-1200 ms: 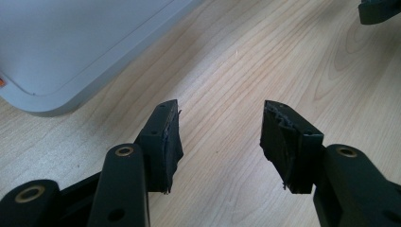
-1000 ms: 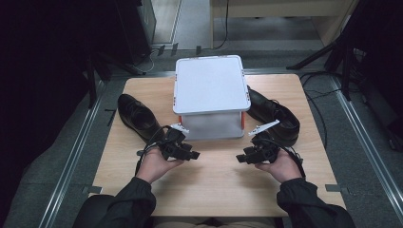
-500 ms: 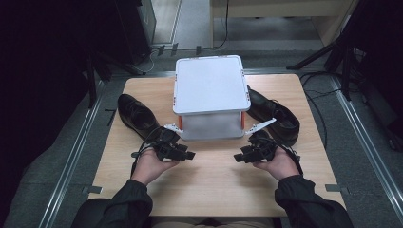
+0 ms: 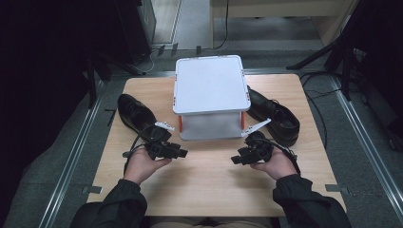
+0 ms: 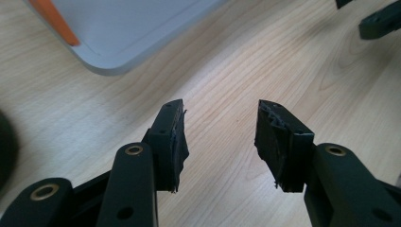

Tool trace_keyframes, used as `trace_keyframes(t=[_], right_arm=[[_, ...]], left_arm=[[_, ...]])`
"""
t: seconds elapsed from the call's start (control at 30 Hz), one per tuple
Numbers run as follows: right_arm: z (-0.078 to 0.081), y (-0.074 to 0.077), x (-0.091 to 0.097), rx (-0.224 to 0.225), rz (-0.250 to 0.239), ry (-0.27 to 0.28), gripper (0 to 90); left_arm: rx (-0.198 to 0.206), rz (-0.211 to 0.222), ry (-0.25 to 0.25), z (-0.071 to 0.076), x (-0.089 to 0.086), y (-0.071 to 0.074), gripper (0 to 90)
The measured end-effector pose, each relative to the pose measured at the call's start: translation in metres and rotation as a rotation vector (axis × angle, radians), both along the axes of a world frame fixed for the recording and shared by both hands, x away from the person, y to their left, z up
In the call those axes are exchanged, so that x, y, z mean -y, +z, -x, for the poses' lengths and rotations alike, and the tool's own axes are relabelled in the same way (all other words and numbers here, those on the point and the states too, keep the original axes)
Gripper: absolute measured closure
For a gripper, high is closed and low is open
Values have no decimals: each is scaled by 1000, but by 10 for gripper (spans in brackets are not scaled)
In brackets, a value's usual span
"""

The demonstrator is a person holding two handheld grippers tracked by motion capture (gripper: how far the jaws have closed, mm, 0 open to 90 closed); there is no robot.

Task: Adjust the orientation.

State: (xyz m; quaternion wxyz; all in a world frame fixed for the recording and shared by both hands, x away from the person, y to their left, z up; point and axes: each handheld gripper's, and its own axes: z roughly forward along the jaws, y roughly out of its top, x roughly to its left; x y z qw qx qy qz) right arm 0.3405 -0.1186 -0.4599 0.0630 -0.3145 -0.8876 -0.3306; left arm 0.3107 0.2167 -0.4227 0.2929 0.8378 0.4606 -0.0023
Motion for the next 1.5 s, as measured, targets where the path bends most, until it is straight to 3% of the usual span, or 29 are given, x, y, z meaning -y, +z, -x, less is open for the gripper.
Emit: trace_keyframes(t=[0.2,0.27,0.53,0.77,0.87,0.93,1.03,1.5], right_arm=[[1,-1,-1,-10,9,9,495],[1,-2,-2,-14,10,10,494],[2,-4,-4,-22,24,23,488],[3,-5,-5,-28,31,33,486],[3,-6,-5,-31,36,40,485],[3,-7,-6,-31,36,45,484],[3,-7,-6,-32,33,50,484],[2,-9,-5,-58,45,39,482]], left_arm=[[-24,-64,23,-7,-16,19,539],[-20,-101,39,-12,-29,31,547],[-50,-163,51,-27,-55,61,575],[-75,-214,49,-46,-66,84,602],[-83,-229,45,-52,-68,87,611],[-100,-264,52,-62,-71,89,612],[-115,-254,63,-67,-74,89,618],[-196,-291,76,-91,-75,74,671]])
